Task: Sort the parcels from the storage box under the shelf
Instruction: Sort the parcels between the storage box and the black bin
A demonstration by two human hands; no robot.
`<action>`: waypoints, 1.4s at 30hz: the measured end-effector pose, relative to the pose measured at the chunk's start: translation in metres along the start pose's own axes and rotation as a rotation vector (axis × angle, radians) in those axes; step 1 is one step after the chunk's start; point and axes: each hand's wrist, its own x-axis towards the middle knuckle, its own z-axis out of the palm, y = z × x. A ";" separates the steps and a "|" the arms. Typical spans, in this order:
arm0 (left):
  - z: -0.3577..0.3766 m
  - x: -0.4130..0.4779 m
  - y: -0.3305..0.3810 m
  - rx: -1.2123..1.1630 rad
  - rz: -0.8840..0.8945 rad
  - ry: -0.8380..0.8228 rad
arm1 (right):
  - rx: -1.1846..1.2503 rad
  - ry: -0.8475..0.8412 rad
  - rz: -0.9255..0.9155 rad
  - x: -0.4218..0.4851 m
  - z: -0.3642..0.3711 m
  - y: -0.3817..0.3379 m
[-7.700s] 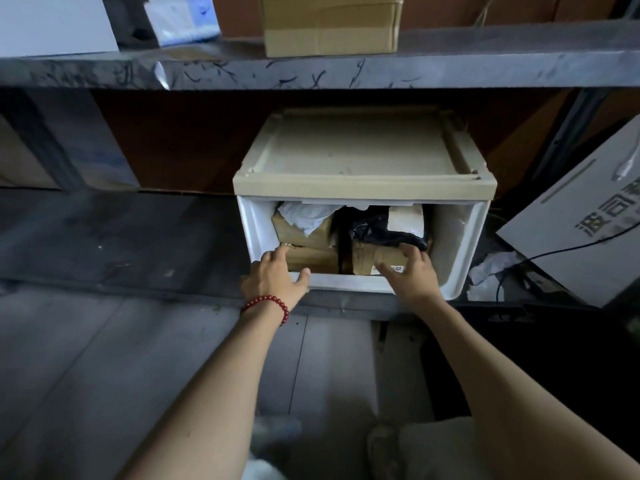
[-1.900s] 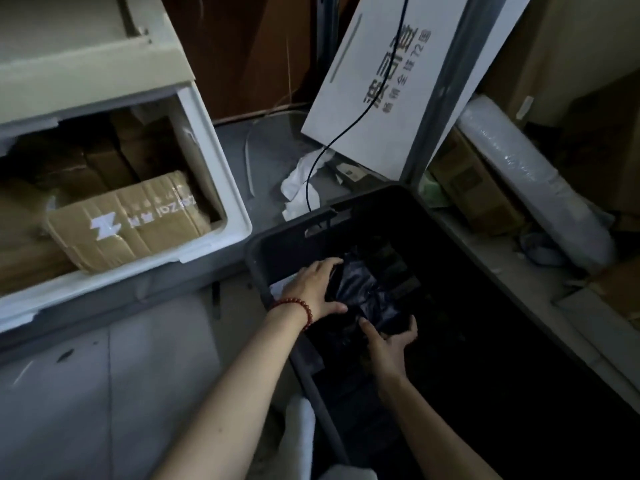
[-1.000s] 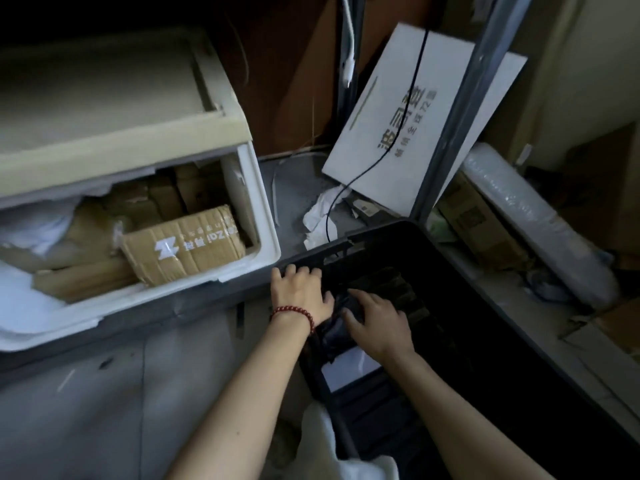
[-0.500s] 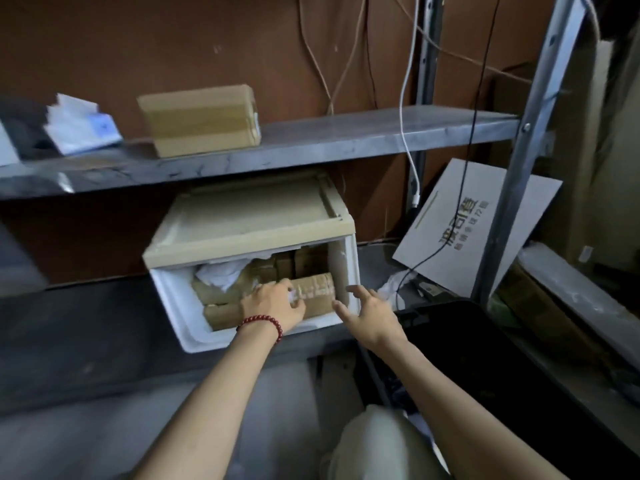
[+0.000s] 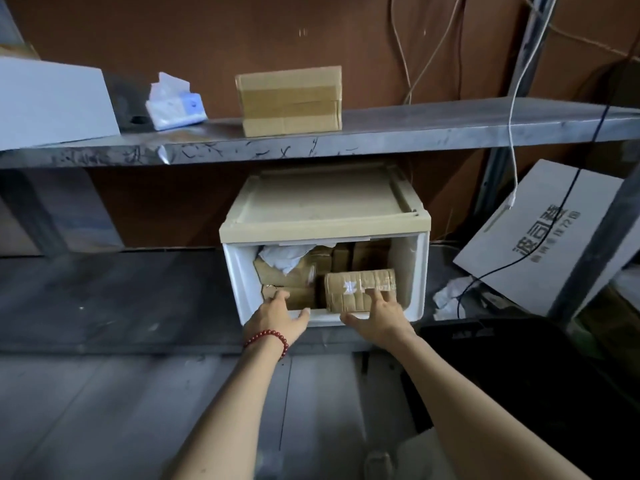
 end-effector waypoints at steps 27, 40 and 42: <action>0.089 0.162 0.031 -0.313 0.064 -0.417 | 0.201 0.061 0.322 0.133 0.020 0.027; 0.059 0.119 0.012 -0.353 0.090 -0.273 | 0.447 0.028 0.304 0.097 0.011 0.019; 0.053 0.104 0.016 -0.433 0.121 -0.253 | 0.467 0.031 0.305 0.079 0.004 0.020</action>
